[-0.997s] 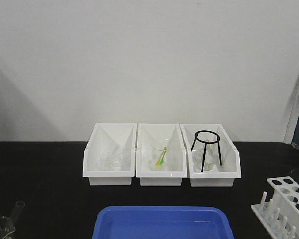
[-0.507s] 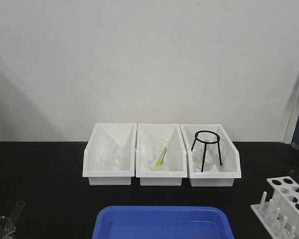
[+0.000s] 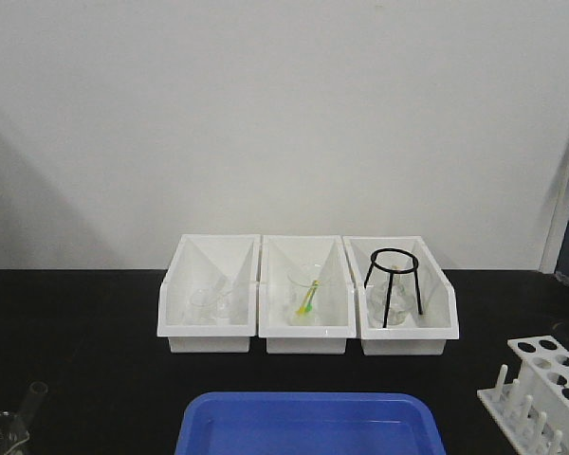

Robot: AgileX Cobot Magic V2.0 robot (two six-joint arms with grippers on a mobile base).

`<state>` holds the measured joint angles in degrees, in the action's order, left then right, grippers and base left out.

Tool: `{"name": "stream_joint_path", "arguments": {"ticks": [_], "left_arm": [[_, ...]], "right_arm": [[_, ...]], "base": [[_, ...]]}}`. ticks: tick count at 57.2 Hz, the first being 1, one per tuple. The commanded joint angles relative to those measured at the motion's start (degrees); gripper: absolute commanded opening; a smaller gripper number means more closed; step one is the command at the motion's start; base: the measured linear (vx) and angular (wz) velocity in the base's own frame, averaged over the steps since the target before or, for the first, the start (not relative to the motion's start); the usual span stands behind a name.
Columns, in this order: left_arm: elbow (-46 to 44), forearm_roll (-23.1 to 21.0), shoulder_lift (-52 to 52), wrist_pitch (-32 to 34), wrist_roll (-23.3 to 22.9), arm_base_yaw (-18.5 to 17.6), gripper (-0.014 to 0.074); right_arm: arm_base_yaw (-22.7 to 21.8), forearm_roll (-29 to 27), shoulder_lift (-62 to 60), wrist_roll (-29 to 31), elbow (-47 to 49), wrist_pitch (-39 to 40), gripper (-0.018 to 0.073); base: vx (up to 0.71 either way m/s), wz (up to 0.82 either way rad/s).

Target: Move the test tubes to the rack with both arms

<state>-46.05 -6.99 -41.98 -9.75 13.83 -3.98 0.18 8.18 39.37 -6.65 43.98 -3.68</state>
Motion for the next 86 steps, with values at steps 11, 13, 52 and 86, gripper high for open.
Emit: {"name": "stream_joint_path", "arguments": {"ticks": [11,13,52,86], "left_arm": [[-2.0,-1.1,-5.1,-1.6,1.4,0.0,0.0601],[-2.0,-1.1,-6.1,-3.2,3.8,-0.1,0.059],[24.0,-1.6,-17.9,23.4,16.8,-4.0,0.0552],[15.7,-1.4,-37.2,33.6,12.4,-4.0,0.0552]], "right_arm": [[-0.2,0.5,0.0,0.3,2.1,2.9,0.0649],[-0.2,0.5,0.0,0.3,2.1,2.6,0.0638],[-0.3,2.2,5.4,0.4,0.9,3.7,0.051],[-0.3,2.3,7.6,0.5,0.9,6.6,0.051]], "base": [[0.0,0.0],[0.0,0.0],[0.0,0.0],[0.0,0.0]]}}
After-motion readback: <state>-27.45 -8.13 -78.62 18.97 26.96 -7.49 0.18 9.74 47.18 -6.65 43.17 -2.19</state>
